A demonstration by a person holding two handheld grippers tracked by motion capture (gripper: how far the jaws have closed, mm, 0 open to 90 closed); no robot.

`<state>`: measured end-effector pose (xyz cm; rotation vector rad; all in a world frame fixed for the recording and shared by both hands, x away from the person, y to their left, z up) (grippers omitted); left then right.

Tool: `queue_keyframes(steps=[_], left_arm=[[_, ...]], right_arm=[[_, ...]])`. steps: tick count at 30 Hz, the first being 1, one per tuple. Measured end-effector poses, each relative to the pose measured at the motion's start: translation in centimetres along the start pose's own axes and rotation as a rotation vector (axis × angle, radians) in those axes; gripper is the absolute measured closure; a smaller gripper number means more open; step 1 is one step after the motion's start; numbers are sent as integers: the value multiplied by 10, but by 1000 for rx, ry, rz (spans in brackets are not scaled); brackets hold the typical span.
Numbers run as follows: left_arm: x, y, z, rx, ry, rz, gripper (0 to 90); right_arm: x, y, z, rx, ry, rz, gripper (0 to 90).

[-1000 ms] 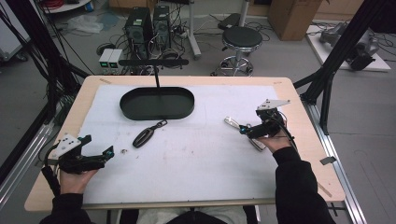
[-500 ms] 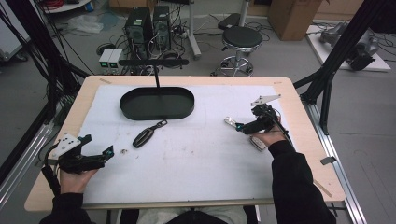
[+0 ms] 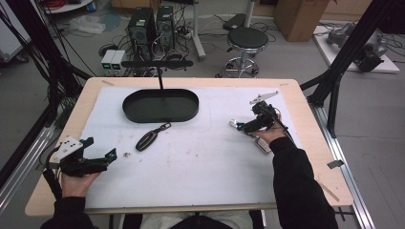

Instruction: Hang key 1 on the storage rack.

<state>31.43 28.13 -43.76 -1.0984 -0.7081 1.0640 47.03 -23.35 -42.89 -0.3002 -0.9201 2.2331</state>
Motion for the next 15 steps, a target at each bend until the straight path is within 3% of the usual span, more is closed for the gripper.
queue_keyframes(steps=[6, 11, 15], left_arm=[[0, 0, -1, 1, 2, 0, 17], [0, 0, -1, 3, 0, -1, 17], [0, 0, -1, -2, 6, 1, 17]], right_arm=[[-2, -1, -7, 13, -8, -14, 9], [0, -5, -19, 58, -34, -17, 9], [0, -8, -24, 64, -39, 0, 16]])
Point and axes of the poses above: each handheld gripper's, and its own axes: z roughly backward along the jaws, y roughly out of its underside, x roughly to its left, the point moved 5 cm from there along -z, roughly forward along the jaws, and after that the axes turned 5 degrees about -y, right-handed, at the moved point
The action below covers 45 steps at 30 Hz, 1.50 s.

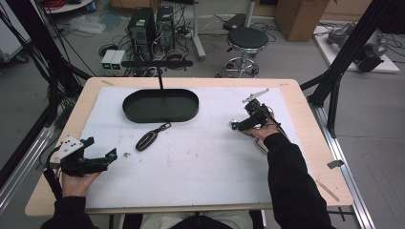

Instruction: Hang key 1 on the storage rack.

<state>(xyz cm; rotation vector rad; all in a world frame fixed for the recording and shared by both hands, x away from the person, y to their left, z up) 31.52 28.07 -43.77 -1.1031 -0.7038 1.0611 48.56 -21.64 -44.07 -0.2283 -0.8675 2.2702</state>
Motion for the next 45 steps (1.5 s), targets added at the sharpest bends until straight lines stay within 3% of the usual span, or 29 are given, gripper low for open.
queue_keyframes(steps=[4, 11, 17, 23, 27, 32, 33, 38, 43, 45], left_arm=[[1, 0, 0, -2, -1, 2, 17], [1, 0, 0, -1, 1, 1, 17], [1, 0, 0, 2, 2, 0, 17], [1, 0, 0, 4, 3, -2, 17], [1, 0, 0, 5, 3, -2, 17], [0, 1, 0, 8, 7, -4, 17], [0, 1, 0, 8, 7, -4, 17], [1, 1, 0, 7, 6, -4, 17], [0, 1, 0, 8, 8, -4, 17], [0, 1, 0, 9, 10, -4, 17]], right_arm=[[1, -2, -8, 44, 12, 33, 35], [-7, 3, -17, 93, 1, -14, 70], [-5, 6, -19, 133, -30, 2, 281], [-5, 8, -21, 161, -28, 0, 380], [-5, 11, -23, 184, -29, 1, 502], [-4, 12, -23, 195, -22, 17, 578], [-3, 12, -23, 195, -32, 19, 630], [-2, 11, -24, 195, -32, 29, 730], [-2, 11, -23, 193, -34, 23, 743], [-5, 11, -21, 185, -35, 0, 747]])
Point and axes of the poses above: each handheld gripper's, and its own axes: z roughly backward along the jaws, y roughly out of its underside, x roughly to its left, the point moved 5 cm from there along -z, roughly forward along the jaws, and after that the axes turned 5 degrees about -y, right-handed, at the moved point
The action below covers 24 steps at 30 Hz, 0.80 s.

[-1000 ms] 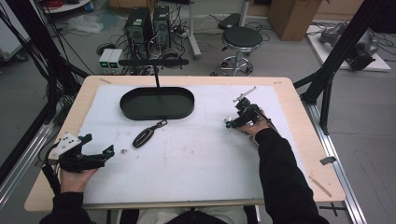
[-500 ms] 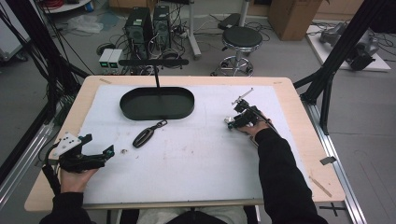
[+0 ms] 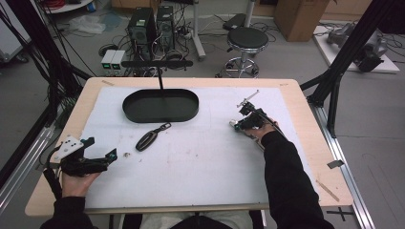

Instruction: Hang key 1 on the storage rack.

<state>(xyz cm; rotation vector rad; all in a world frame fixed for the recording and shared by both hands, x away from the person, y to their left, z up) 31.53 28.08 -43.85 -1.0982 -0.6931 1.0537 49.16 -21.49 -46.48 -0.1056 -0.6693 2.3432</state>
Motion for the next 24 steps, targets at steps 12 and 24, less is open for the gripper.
queue_keyframes(steps=[12, 24], left_arm=[[-1, 0, 0, -4, 2, 0, 17], [-1, -1, 0, -7, 2, 3, 17]], right_arm=[[-7, -1, 27, -91, 16, -58, 747], [-2, -2, 67, -228, -28, -87, 747]])
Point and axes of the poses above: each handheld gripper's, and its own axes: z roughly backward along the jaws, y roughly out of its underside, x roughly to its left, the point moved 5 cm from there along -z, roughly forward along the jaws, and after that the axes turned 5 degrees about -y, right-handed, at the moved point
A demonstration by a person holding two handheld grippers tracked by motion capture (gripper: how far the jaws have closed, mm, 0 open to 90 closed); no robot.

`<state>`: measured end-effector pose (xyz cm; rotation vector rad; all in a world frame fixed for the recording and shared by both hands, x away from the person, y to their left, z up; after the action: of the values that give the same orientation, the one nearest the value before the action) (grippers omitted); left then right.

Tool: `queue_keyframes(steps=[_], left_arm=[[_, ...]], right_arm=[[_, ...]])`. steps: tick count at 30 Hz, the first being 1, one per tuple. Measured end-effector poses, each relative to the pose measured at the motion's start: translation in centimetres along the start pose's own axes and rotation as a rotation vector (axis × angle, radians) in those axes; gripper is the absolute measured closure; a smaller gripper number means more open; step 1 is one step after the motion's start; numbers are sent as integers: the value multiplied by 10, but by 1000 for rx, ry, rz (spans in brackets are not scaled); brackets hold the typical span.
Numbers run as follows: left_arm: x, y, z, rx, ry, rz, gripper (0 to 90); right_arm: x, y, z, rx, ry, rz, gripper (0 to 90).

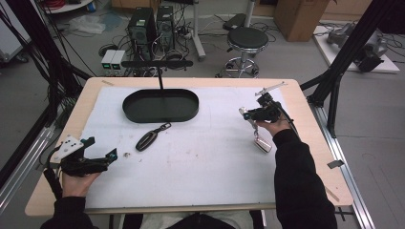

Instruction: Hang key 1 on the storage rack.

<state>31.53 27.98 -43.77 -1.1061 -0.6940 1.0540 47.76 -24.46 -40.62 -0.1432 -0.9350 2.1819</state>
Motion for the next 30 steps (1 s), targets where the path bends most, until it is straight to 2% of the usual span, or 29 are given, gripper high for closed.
queue_keyframes(steps=[7, 8, 11, 13, 14, 19, 24, 30], left_arm=[[0, 0, -2, 6, 4, -4, 17], [0, 0, -2, 6, 6, -5, 17], [0, 0, -3, 3, 5, -4, 17], [0, 0, -3, 2, 8, -2, 17], [0, 0, -3, 2, 8, -2, 17], [0, -1, -3, -4, 12, 5, 17], [0, -1, -4, -2, 13, 4, 17], [0, -1, -4, -5, 15, 7, 17]], right_arm=[[3, -10, 10, -48, -58, -26, 747], [6, -13, 13, -61, -89, -35, 747], [9, -19, 15, -47, -100, -22, 747], [11, -22, 17, -51, -107, -23, 747], [13, -28, 21, -71, -125, -23, 747], [16, -40, 30, -98, -138, -21, 747], [22, -60, 42, -146, -148, -11, 746], [28, -73, 47, -163, -146, 5, 746]])
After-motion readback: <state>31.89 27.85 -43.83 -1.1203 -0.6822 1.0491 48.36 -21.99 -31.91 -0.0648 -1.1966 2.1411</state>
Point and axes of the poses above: each handheld gripper's, and its own axes: z roughly backward along the jaws, y roughly out of its underside, x roughly to its left, the point moved 5 cm from there along -z, roughly forward along the jaws, and after that the axes turned 5 degrees about -y, right-handed, at the moved point
